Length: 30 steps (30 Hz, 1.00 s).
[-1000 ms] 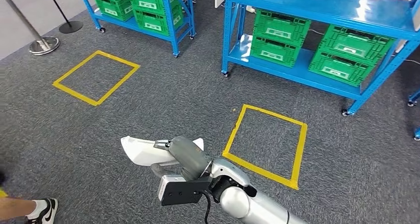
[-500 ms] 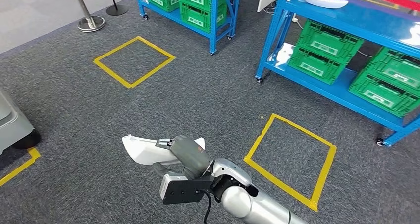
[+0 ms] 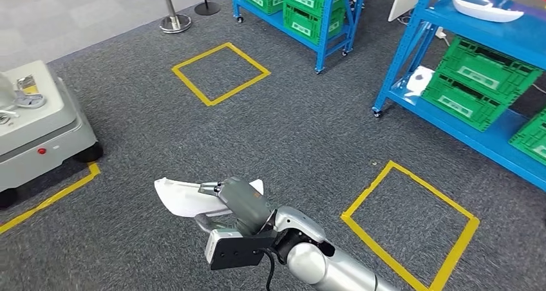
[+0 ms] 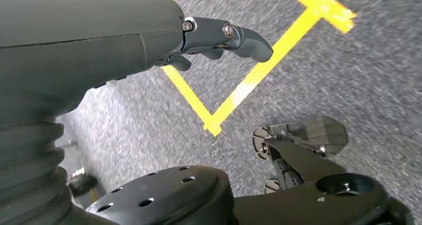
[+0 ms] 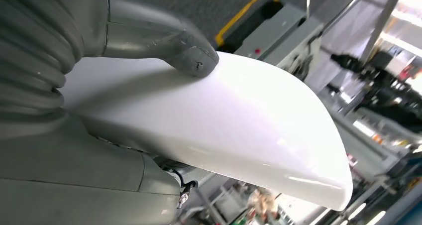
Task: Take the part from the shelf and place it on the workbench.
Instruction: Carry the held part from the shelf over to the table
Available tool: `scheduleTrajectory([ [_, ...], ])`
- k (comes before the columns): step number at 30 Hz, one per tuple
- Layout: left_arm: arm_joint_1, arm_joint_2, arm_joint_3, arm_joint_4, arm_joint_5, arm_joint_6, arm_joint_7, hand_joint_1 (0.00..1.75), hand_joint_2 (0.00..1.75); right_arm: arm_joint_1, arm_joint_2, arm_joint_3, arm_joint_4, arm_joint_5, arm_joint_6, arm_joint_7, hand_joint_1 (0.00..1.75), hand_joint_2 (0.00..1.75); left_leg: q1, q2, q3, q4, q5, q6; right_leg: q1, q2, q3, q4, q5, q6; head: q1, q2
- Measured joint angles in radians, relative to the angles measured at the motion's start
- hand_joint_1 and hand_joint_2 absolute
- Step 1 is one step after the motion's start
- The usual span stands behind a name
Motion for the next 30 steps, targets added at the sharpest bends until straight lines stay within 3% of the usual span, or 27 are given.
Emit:
scheduleTrajectory([
  [2, -0.001, 0.002, 0.000, 0.000, -0.001, 0.000, 0.000, 0.00, 1.75, -0.001, 0.000, -0.001, 0.000, -0.002, -0.004, 0.001, 1.57, 1.75, 0.003, 0.020, 0.059, -0.093, 0.050, -0.003, -0.001, -0.027, 0.001, 0.004, -0.004, 0.005, 0.000, 0.000],
  [4, -0.006, 0.003, 0.000, -0.001, -0.003, 0.000, 0.000, 0.00, 1.75, 0.000, 0.000, -0.003, 0.001, -0.002, -0.015, -0.001, 1.57, 1.75, -0.002, 0.058, 0.127, -0.211, 0.084, 0.004, 0.003, -0.050, 0.000, 0.012, -0.013, 0.016, 0.001, 0.000],
  [6, -0.012, 0.004, 0.000, -0.001, -0.002, 0.000, 0.000, 0.00, 1.75, 0.001, 0.000, -0.006, 0.002, 0.000, -0.026, -0.006, 1.57, 1.75, -0.008, 0.068, 0.144, -0.249, 0.086, 0.019, 0.008, -0.068, -0.001, 0.016, -0.017, 0.027, 0.004, 0.000],
  [8, -0.012, 0.006, 0.000, -0.001, 0.001, 0.000, -0.001, 0.00, 1.75, 0.002, 0.000, -0.006, 0.005, 0.000, -0.035, -0.014, 1.57, 1.75, -0.008, 0.044, 0.140, -0.252, 0.091, 0.033, 0.007, -0.080, 0.001, 0.016, -0.019, 0.037, 0.006, 0.000],
  [10, -0.012, 0.009, 0.000, -0.001, 0.003, 0.000, -0.002, 0.00, 1.75, 0.001, 0.001, -0.006, 0.008, -0.003, -0.042, -0.022, 1.57, 1.75, -0.005, 0.023, 0.141, -0.258, 0.097, 0.046, 0.001, -0.044, -0.009, 0.048, -0.045, 0.048, 0.007, 0.000],
  [12, -0.014, 0.009, 0.000, -0.001, 0.002, 0.000, -0.002, 0.00, 1.75, 0.002, 0.001, -0.006, 0.013, -0.008, -0.049, -0.021, 1.57, 1.75, -0.003, 0.000, 0.140, -0.260, 0.100, 0.054, -0.004, 0.019, -0.061, 0.162, -0.105, 0.054, 0.009, 0.000],
  [13, -0.015, 0.009, 0.000, -0.001, 0.001, 0.000, -0.001, 0.00, 1.75, 0.003, 0.001, -0.006, 0.015, -0.010, -0.052, -0.019, 1.57, 1.75, -0.003, -0.011, 0.138, -0.259, 0.101, 0.056, -0.004, 0.037, -0.091, 0.225, -0.132, 0.055, 0.010, 0.000],
  [15, -0.016, 0.009, 0.000, -0.001, -0.001, 0.000, 0.001, 0.00, 1.75, 0.004, 0.001, -0.006, 0.017, -0.012, -0.054, -0.014, 1.57, 1.75, -0.004, -0.023, 0.136, -0.259, 0.101, 0.058, -0.003, 0.047, -0.126, 0.293, -0.158, 0.055, 0.010, 0.000],
  [17, -0.016, 0.010, 0.000, -0.001, -0.001, 0.000, 0.002, 0.00, 1.75, 0.004, 0.001, -0.005, 0.018, -0.012, -0.054, -0.013, 1.57, 1.75, -0.004, -0.026, 0.136, -0.258, 0.101, 0.058, -0.003, 0.048, -0.132, 0.305, -0.161, 0.055, 0.010, 0.000],
  [18, -0.015, 0.010, 0.000, -0.001, -0.001, 0.000, 0.002, 0.00, 1.75, 0.004, 0.001, -0.005, 0.018, -0.013, -0.055, -0.010, 1.57, 1.75, -0.005, -0.032, 0.135, -0.258, 0.102, 0.058, -0.003, 0.049, -0.138, 0.312, -0.157, 0.054, 0.010, 0.000],
  [19, -0.013, 0.012, 0.000, -0.001, -0.002, 0.000, 0.004, 0.00, 1.75, 0.004, 0.001, -0.004, 0.018, -0.016, -0.055, -0.004, 1.57, 1.75, -0.005, -0.046, 0.135, -0.256, 0.102, 0.058, -0.003, 0.052, -0.129, 0.286, -0.132, 0.052, 0.010, 0.000],
  [22, -0.009, 0.017, 0.000, -0.001, -0.002, 0.000, 0.005, 0.00, 1.75, 0.002, 0.006, -0.002, 0.020, -0.029, -0.055, 0.015, 1.57, 1.75, -0.003, -0.107, 0.129, -0.251, 0.108, 0.044, -0.005, 0.116, -0.036, 0.070, -0.025, 0.039, 0.009, 0.000],
  [23, -0.008, 0.019, 0.000, -0.001, -0.002, 0.000, 0.003, 0.00, 1.75, 0.003, 0.007, -0.001, 0.020, -0.031, -0.055, 0.017, 1.57, 1.75, -0.001, -0.121, 0.126, -0.253, 0.111, 0.036, -0.004, 0.130, -0.018, 0.028, -0.013, 0.036, 0.009, 0.000],
  [25, -0.007, 0.021, 0.000, -0.002, 0.000, 0.000, -0.005, 0.00, 1.75, 0.005, 0.008, -0.001, 0.020, -0.027, -0.057, 0.015, 1.57, 1.75, 0.002, -0.136, 0.120, -0.259, 0.118, 0.020, -0.001, 0.111, -0.017, 0.021, -0.006, 0.026, 0.009, 0.000],
  [27, -0.010, 0.023, 0.000, -0.002, 0.004, 0.000, -0.014, 0.00, 1.75, 0.008, 0.010, 0.000, 0.021, -0.020, -0.060, 0.007, 1.57, 1.75, 0.000, -0.097, 0.106, -0.239, 0.104, 0.012, -0.003, 0.086, -0.009, 0.009, 0.004, 0.011, 0.007, 0.000],
  [29, -0.021, 0.024, 0.000, -0.003, 0.010, 0.000, -0.024, 0.00, 1.75, 0.009, 0.011, 0.000, 0.025, -0.016, -0.061, -0.003, 1.57, 1.75, -0.002, -0.029, 0.062, -0.142, 0.046, 0.006, -0.001, 0.057, -0.006, 0.001, 0.008, 0.001, 0.003, 0.000],
  [30, -0.028, 0.024, 0.000, -0.003, 0.012, 0.000, -0.030, 0.00, 1.75, 0.010, 0.011, 0.000, 0.028, -0.015, -0.061, -0.008, 1.57, 1.75, -0.002, -0.011, 0.032, -0.075, 0.011, 0.002, 0.000, 0.042, -0.007, 0.001, 0.008, -0.002, 0.002, 0.000],
])
